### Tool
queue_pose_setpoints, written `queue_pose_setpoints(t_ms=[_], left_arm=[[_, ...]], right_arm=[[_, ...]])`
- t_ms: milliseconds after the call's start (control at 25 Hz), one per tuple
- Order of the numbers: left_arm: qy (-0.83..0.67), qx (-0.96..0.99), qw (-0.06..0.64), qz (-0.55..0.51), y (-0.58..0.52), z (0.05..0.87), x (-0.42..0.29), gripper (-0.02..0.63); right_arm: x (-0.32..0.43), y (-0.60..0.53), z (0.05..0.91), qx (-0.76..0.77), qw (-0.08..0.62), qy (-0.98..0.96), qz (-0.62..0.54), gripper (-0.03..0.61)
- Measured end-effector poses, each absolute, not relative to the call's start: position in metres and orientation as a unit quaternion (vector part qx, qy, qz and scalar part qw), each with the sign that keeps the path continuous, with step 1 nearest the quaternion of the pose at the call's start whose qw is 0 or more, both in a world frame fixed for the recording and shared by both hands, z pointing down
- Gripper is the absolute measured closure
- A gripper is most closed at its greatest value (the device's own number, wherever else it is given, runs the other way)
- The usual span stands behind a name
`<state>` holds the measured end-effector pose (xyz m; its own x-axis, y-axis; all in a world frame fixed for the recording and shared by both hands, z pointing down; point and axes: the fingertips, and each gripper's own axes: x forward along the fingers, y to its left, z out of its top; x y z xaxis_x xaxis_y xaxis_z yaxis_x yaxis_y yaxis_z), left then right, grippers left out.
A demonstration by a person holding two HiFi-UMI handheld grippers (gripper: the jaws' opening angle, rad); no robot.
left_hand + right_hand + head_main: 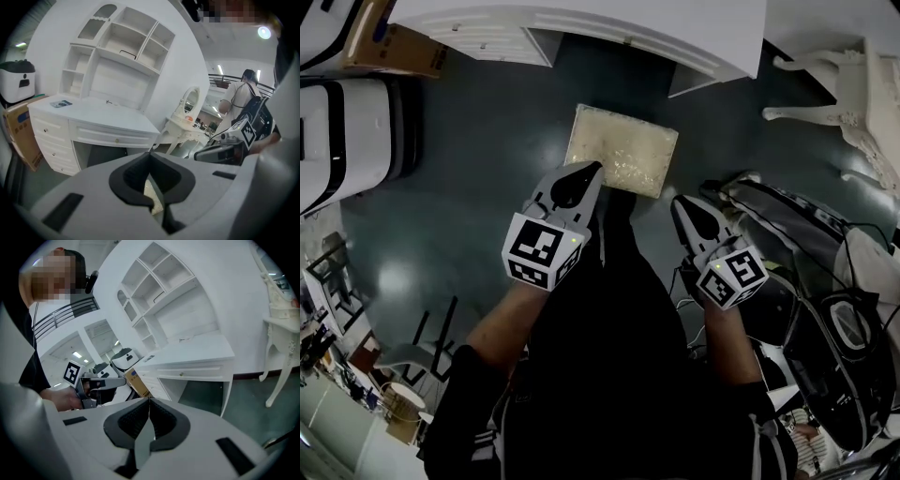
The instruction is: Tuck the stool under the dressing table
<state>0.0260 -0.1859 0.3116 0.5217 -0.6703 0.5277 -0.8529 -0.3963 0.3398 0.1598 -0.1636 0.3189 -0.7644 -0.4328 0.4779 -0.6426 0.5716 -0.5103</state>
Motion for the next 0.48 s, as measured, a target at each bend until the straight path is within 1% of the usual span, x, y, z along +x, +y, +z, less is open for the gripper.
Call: queue_pose_setpoints(t_ms=[280, 480], left_arm=[[-0.475, 0.806, 0.309, 0.172, -0.195, 0.373, 0.013, 0.607], [-0.474, 0.793, 0.335, 0.186, -0.193, 0.441, 0.003, 0.607]], right_arm=[[0.153, -0.173, 0.379, 0.298, 0.163, -0.867, 0.365, 0.558], [0.133, -0.171, 0.436, 0.286, 0.165, -0.861, 0.386, 0.558]])
